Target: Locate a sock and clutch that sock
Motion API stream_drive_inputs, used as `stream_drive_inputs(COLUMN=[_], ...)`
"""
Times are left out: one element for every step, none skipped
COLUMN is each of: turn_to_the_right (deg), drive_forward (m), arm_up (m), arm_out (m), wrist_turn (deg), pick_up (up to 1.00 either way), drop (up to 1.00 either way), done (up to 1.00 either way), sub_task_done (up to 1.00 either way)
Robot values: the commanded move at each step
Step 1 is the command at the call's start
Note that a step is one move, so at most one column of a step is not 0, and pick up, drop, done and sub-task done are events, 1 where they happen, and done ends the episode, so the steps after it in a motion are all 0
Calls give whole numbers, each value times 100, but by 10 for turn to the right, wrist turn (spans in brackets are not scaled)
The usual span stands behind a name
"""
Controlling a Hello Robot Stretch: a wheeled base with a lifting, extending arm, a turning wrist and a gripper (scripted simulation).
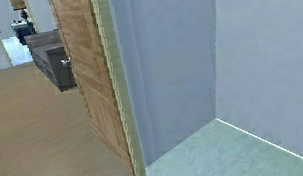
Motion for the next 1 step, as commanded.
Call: stream_drive_inputs(turn_to_the_right=[0], drive_forward=[0], arm_up=[12], arm_out=[0], wrist_turn=[0], pick_up=[0], drop=[0], done=[0], sub_task_done=[0])
